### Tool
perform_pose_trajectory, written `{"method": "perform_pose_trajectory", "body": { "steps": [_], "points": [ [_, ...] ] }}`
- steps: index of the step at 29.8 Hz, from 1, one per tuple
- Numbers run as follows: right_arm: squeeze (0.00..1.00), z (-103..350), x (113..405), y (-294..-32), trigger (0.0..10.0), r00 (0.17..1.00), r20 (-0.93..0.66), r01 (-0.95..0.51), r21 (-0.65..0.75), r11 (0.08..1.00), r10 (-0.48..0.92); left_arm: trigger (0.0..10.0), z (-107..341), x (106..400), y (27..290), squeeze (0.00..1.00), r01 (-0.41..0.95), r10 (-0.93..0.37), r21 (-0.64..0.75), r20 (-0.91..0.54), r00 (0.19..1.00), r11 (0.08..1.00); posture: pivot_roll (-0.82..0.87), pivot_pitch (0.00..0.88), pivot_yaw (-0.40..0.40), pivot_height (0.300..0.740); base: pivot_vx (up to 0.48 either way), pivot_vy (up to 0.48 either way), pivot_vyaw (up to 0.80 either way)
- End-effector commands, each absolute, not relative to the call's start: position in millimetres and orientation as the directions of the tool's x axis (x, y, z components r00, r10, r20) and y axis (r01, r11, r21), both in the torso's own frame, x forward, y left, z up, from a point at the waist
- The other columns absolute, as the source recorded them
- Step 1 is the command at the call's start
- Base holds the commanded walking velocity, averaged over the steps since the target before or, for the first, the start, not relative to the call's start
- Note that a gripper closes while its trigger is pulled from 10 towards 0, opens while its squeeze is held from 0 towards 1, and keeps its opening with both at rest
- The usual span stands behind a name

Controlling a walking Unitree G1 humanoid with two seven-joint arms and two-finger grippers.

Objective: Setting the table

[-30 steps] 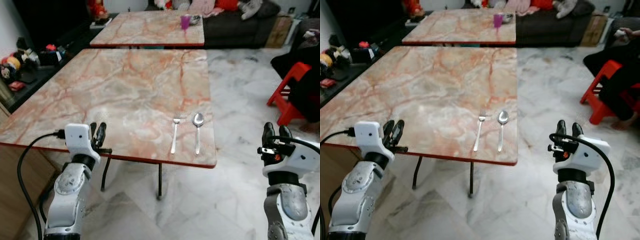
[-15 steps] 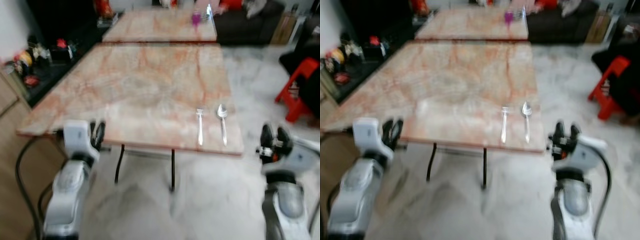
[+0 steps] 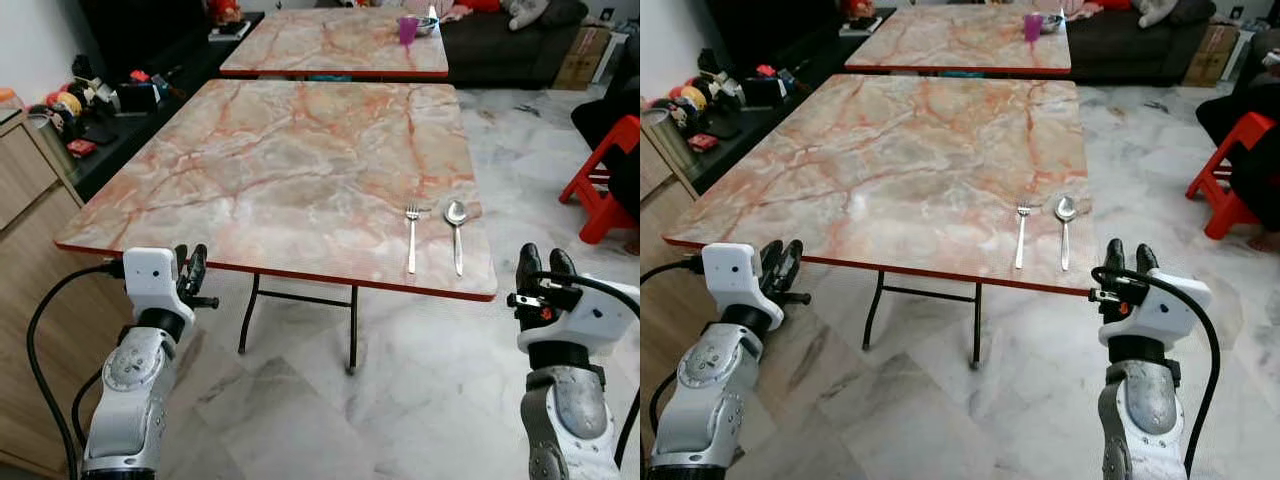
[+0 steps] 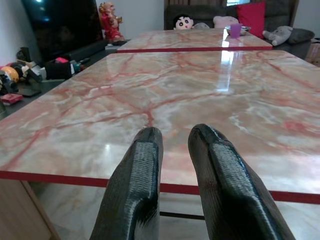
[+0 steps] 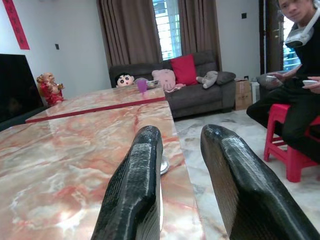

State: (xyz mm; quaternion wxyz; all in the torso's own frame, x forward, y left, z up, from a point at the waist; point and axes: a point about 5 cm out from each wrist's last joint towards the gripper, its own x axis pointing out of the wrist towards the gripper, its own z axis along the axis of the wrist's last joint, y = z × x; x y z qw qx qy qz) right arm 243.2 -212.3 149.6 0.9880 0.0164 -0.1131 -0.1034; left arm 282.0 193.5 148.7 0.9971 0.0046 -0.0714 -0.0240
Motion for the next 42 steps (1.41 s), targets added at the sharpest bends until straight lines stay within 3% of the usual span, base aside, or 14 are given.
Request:
{"method": "perform_pose_trajectory", "body": {
  "steps": [1, 35, 42],
  "points": [
    [0.0, 150.4, 242.9, -211.8, 10.0, 0.952, 0.222, 0.2, 0.059, 0.978, -0.208, 10.0, 150.5, 281.8, 194.6, 0.0, 0.044, -0.049, 0.037, 0.146, 0.988, 0.998, 0.05, 0.072, 0.051, 0.74, 0.315, 0.0, 0.0],
    [0.0, 150.7, 242.6, -212.6, 10.0, 0.953, 0.221, 0.202, 0.054, 0.978, -0.209, 10.0, 150.3, 281.5, 190.8, 0.0, 0.061, -0.065, 0.037, 0.148, 0.987, 0.997, 0.04, 0.075, 0.046, 0.74, 0.342, 0.0, 0.0],
    [0.0, 150.9, 242.9, -212.8, 10.0, 0.952, 0.223, 0.202, 0.053, 0.978, -0.209, 10.0, 150.9, 281.6, 190.7, 0.0, 0.063, -0.068, 0.037, 0.153, 0.986, 0.997, 0.04, 0.075, 0.046, 0.74, 0.039, 0.0, 0.0]
  ]
}}
